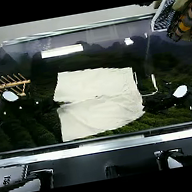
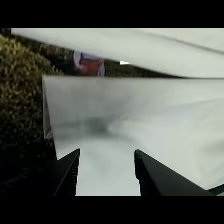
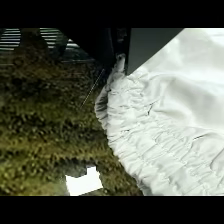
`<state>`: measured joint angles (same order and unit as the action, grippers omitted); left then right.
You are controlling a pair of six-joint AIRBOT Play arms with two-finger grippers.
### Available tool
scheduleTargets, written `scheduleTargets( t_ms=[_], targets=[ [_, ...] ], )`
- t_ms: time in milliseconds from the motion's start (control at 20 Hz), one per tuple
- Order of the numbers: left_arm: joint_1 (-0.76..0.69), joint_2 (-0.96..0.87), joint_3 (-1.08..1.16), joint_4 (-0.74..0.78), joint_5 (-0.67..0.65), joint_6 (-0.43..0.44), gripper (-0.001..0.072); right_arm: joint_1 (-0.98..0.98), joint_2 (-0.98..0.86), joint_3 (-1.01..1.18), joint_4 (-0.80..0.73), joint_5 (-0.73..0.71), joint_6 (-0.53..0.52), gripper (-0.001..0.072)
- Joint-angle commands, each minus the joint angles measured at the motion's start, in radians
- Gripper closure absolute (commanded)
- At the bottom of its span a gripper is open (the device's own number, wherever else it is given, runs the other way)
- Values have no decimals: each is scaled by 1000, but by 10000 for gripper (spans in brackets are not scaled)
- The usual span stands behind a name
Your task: Fold the clothes and pants, and hang the long-sleeved shirts on hangers.
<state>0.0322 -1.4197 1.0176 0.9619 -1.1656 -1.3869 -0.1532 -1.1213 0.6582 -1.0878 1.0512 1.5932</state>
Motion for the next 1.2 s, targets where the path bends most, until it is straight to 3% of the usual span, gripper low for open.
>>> scheduleTargets(
  t_ms=[0, 100, 400, 1150],
  targets=[
    [18, 124, -185, 48, -23, -20, 298, 1, 0, 0, 3, 1, -1, 676],
    [41, 251, -333, 43, -23, -55, 155, 1, 0, 0, 3, 2, -1, 676],
    [47, 486, -585, -76, -45, -65, 155, 1, 0, 0, 3, -3, -8, 676],
    [42, 393, -592, -66, 54, -49, 156, 1, 0, 0, 4, -32, -7, 676]
  ],
)
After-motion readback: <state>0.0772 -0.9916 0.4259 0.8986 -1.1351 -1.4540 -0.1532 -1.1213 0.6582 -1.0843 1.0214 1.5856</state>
